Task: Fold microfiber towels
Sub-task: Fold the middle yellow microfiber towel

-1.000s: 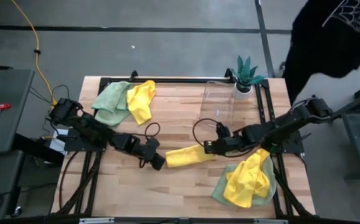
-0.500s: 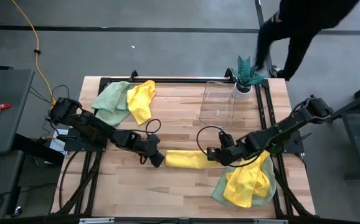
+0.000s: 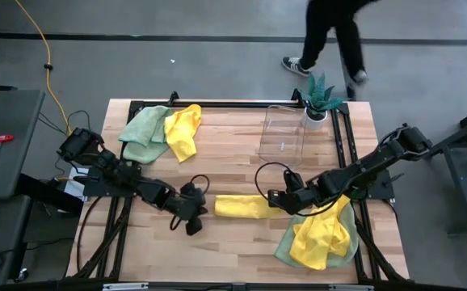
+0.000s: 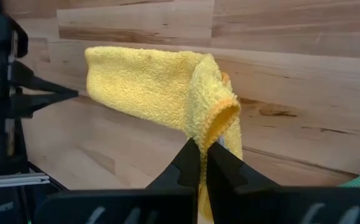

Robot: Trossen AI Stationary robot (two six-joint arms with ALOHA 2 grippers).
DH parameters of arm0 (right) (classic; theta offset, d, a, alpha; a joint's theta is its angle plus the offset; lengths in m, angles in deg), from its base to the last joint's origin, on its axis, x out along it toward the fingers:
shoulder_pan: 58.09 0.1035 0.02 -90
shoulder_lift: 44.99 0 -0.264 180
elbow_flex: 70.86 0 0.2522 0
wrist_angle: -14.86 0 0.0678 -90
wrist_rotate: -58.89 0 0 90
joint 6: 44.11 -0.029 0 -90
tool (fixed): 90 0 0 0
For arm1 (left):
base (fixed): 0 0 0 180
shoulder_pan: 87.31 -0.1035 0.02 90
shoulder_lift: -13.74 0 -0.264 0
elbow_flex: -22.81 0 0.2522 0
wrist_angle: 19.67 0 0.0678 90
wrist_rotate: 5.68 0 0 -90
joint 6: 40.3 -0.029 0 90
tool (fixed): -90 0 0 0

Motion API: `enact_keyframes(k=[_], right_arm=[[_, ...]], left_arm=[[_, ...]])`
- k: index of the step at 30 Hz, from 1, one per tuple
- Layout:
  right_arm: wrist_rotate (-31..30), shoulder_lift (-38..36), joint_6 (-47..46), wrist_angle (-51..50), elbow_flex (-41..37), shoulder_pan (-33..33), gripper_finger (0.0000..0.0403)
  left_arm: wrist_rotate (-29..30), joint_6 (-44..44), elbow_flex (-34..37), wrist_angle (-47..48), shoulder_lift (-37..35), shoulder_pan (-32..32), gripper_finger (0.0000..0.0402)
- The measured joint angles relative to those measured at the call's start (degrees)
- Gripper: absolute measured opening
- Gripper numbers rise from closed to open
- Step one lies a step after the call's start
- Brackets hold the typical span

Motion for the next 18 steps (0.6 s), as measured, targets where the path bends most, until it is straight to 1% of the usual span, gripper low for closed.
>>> enact_keyframes(k=[3,6,13,18], right_arm=[[0.0,0.0,0.0,0.0,0.0,0.0,0.0],[0.1,0.0,0.0,0.0,0.0,0.0,0.0],[0.3,0.0,0.5,0.0,0.0,-0.2,0.0],[0.3,0.0,0.5,0.0,0.0,-0.2,0.0]], left_arm=[[3.1,-3.7,0.0,0.3,0.0,-0.6,0.0],[3.5,-9.7,0.0,-0.5,0.0,-2.6,0.0],[-3.3,-18.9,0.0,-1.3,0.0,-7.5,0.0],[-4.5,-22.7,0.0,-1.3,0.0,-8.0,0.0]])
